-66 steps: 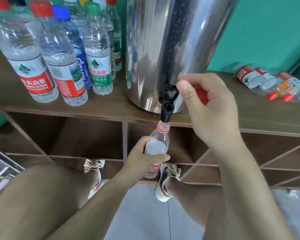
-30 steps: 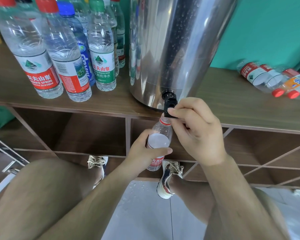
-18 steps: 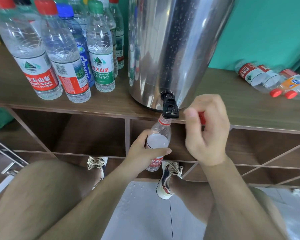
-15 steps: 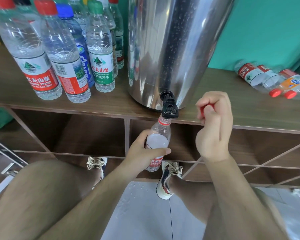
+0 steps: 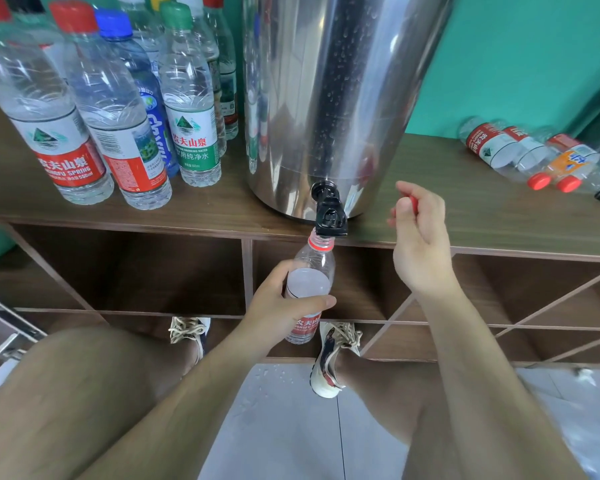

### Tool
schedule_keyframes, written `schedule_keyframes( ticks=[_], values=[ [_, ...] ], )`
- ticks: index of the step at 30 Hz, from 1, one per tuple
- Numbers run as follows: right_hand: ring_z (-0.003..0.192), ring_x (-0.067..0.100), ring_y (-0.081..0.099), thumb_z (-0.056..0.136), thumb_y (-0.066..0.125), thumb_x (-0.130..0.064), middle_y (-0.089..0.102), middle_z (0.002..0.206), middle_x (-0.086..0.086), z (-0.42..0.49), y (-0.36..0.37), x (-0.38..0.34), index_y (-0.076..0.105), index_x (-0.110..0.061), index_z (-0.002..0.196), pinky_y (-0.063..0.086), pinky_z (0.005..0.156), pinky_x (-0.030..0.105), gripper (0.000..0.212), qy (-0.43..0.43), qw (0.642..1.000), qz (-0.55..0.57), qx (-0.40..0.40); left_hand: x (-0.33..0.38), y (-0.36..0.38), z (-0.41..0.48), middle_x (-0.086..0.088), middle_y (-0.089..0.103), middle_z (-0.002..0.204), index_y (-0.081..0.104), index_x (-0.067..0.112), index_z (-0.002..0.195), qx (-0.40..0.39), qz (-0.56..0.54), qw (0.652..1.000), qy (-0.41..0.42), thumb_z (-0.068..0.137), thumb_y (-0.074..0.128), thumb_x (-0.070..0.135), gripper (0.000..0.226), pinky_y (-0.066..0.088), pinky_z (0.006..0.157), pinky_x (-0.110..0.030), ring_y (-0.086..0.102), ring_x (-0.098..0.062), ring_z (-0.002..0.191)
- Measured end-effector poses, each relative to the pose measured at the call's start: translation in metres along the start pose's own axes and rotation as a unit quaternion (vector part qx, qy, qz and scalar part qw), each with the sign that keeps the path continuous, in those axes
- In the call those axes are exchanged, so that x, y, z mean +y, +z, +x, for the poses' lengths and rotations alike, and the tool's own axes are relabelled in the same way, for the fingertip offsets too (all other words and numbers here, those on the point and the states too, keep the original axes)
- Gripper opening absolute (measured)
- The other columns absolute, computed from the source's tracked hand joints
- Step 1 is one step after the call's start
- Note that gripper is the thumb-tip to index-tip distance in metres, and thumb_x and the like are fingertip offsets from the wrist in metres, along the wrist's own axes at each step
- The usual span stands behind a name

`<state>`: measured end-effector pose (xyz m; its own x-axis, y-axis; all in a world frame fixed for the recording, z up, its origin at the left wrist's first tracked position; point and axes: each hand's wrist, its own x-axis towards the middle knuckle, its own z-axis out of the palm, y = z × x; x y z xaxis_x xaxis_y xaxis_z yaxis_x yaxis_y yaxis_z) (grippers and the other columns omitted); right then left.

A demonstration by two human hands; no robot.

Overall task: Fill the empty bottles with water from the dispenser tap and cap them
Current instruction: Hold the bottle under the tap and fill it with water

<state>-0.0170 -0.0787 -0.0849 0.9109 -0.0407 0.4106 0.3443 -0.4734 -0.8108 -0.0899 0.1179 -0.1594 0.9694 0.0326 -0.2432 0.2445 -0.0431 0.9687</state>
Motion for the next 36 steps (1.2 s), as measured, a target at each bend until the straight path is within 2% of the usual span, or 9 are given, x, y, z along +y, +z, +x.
schedule_keyframes(
  ticks=[4, 8, 14, 16, 19, 22, 26, 31, 36],
  values=[
    [0.1, -0.005, 0.063, 0.101, 0.068, -0.019, 0.057, 0.129, 0.007, 0.007, -0.001, 0.013, 0.061, -0.027, 0.119, 0.049, 0.099, 0.013, 0.021, 0.064, 0.998, -0.007, -0.009, 0.001, 0.0, -0.001, 0.014, 0.064, 0.115, 0.055, 0.044, 0.122, -0.003, 0.0, 1.0, 0.001, 0.073, 0.091, 0.035, 0.062, 0.058, 0.089, -0.033, 0.063, -0.014, 0.109],
    [0.098, 0.007, 0.065, 0.092, 0.08, -0.022, 0.067, 0.111, -0.002, 0.006, 0.004, 0.019, 0.064, -0.023, 0.105, 0.051, 0.09, 0.02, 0.02, 0.079, 0.995, -0.056, -0.01, 0.001, 0.0, -0.001, 0.017, 0.065, 0.11, 0.055, 0.046, 0.119, -0.006, -0.003, 1.0, 0.004, 0.073, 0.091, 0.035, 0.06, 0.057, 0.083, -0.027, 0.064, -0.012, 0.107],
    [0.12, 0.017, 0.052, 0.094, 0.076, -0.031, 0.061, 0.112, -0.009, 0.007, 0.006, 0.023, 0.065, -0.022, 0.114, 0.037, 0.097, 0.027, 0.025, 0.056, 0.988, -0.145, -0.018, 0.0, 0.0, -0.001, 0.018, 0.063, 0.111, 0.054, 0.047, 0.119, -0.001, 0.003, 1.0, 0.002, 0.073, 0.091, 0.037, 0.06, 0.057, 0.085, -0.028, 0.063, -0.01, 0.107],
    [0.122, 0.017, 0.054, 0.098, 0.071, -0.031, 0.061, 0.119, -0.006, 0.004, 0.006, 0.017, 0.064, -0.016, 0.123, 0.042, 0.106, 0.03, 0.03, 0.005, 0.991, -0.131, 0.024, 0.001, 0.0, -0.001, 0.017, 0.063, 0.112, 0.053, 0.046, 0.119, -0.003, 0.002, 1.0, 0.002, 0.073, 0.091, 0.037, 0.06, 0.057, 0.085, -0.028, 0.063, -0.011, 0.108],
    [0.106, 0.015, 0.062, 0.106, 0.054, -0.015, 0.066, 0.11, 0.0, -0.005, 0.004, -0.013, 0.066, -0.008, 0.118, 0.05, 0.097, 0.032, 0.018, -0.127, 0.986, -0.063, 0.085, 0.003, 0.0, -0.002, 0.016, 0.062, 0.115, 0.053, 0.045, 0.122, 0.0, 0.002, 1.0, 0.001, 0.073, 0.091, 0.036, 0.063, 0.057, 0.087, -0.029, 0.062, -0.012, 0.108],
    [0.103, 0.017, 0.065, 0.107, 0.055, -0.021, 0.068, 0.111, 0.006, -0.018, 0.001, -0.055, 0.067, -0.005, 0.119, 0.05, 0.091, 0.029, 0.024, -0.207, 0.978, 0.0, 0.025, 0.003, 0.0, -0.002, 0.013, 0.062, 0.118, 0.052, 0.043, 0.127, -0.004, -0.004, 1.0, -0.001, 0.073, 0.091, 0.035, 0.067, 0.057, 0.091, -0.033, 0.061, -0.014, 0.11],
    [0.128, 0.015, 0.059, 0.091, 0.074, -0.048, 0.064, 0.134, -0.001, -0.033, 0.007, -0.08, 0.067, -0.013, 0.127, 0.049, 0.103, 0.03, 0.051, -0.224, 0.971, -0.041, -0.071, 0.006, 0.0, -0.003, 0.016, 0.061, 0.116, 0.052, 0.043, 0.125, 0.001, -0.003, 1.0, 0.002, 0.073, 0.091, 0.037, 0.066, 0.05, 0.075, -0.021, 0.06, -0.01, 0.107],
    [0.124, 0.014, 0.064, 0.091, 0.081, -0.026, 0.069, 0.131, 0.004, -0.031, 0.015, -0.069, 0.075, -0.009, 0.112, 0.05, 0.105, 0.028, 0.028, -0.235, 0.97, -0.031, -0.062, 0.003, 0.0, -0.004, 0.015, 0.062, 0.117, 0.053, 0.047, 0.122, -0.002, -0.007, 1.0, 0.006, 0.071, 0.092, 0.039, 0.064, 0.055, 0.091, -0.032, 0.061, -0.012, 0.112],
    [0.132, 0.012, 0.061, 0.101, 0.065, -0.01, 0.066, 0.139, 0.006, -0.025, 0.003, -0.06, 0.074, -0.006, 0.121, 0.05, 0.105, 0.025, 0.022, -0.236, 0.967, -0.007, -0.095, 0.005, 0.0, -0.004, 0.014, 0.062, 0.118, 0.053, 0.044, 0.125, -0.002, -0.002, 1.0, 0.005, 0.073, 0.091, 0.037, 0.065, 0.054, 0.085, -0.026, 0.061, -0.012, 0.111]
  ],
)
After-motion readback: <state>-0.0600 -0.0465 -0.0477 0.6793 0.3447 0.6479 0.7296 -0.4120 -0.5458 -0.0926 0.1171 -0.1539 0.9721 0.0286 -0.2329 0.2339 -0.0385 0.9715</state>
